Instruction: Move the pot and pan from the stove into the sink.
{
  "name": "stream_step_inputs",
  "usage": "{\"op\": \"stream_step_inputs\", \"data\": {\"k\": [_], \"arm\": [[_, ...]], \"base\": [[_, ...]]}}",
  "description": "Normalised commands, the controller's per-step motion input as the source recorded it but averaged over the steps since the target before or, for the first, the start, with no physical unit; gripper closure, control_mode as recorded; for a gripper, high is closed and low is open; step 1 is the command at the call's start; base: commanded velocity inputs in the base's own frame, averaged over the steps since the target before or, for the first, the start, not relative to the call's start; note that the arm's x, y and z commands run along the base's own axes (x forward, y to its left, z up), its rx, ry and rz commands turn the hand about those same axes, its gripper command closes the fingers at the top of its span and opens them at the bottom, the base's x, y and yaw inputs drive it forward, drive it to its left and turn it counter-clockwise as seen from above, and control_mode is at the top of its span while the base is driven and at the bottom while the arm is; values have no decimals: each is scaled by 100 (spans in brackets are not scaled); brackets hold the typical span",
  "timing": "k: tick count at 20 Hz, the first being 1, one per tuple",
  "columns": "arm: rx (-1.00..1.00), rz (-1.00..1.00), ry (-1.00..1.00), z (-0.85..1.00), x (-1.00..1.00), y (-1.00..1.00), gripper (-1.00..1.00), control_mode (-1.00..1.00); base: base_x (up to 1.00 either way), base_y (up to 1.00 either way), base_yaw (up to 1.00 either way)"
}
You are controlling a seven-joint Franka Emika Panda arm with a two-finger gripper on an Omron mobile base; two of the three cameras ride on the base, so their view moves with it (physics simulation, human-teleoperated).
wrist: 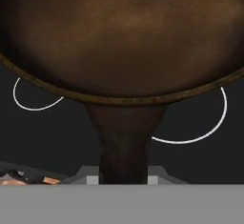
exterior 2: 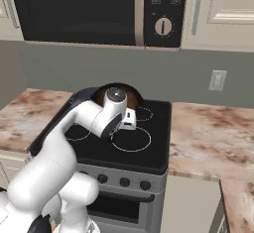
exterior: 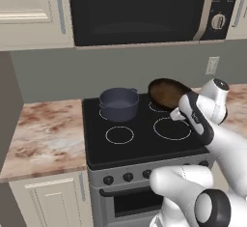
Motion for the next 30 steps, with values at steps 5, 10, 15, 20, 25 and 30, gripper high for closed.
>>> {"op": "stream_step_inputs", "data": {"k": [5,10,15,20,25,30], "arm": [[0,11,-5,43,-29,0,100,-100],[0,12,-3,42,-38,0,100,-100],[0,16,0,33,-46,0,100,-100],[-2,17,0,25,-49,0,100,-100],[-3,13,-2,8,-51,0,100,-100],[0,0,0,0,0,0,100,100]], "base": [[0,0,0],[0,0,0],[0,0,0],[0,0,0],[0,0,0],[-52,0,6]]}}
